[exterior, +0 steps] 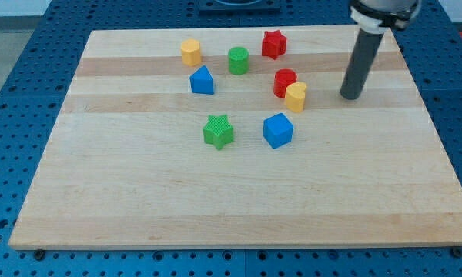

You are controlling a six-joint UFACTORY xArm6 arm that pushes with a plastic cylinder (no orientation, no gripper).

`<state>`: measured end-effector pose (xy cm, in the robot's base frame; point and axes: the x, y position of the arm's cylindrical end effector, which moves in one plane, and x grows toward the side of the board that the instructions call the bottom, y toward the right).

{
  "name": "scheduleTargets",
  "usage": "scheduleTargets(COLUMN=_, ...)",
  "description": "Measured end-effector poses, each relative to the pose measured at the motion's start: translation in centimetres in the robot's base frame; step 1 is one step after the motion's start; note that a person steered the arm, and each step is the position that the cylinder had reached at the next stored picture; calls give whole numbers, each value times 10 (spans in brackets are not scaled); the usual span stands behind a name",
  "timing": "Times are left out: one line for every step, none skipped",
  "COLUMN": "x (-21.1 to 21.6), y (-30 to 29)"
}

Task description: Push the yellow heart diagonally to the top left side of the green star

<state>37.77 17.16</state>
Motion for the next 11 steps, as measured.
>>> scheduleTargets(x=0, y=-30)
scheduleTargets(x=7, y=-53)
scheduleTargets(x=16, y=-71)
scheduleTargets(x=19, y=-92)
scheduleTargets(x=19, y=-119)
scheduleTargets(x=19, y=-150)
scheduleTargets(x=23, y=-182)
scheduleTargets(x=30, y=-209)
scheduleTargets(x=38, y=-233)
scheduleTargets(x=48, y=-255)
scheduleTargets(x=67, y=-263)
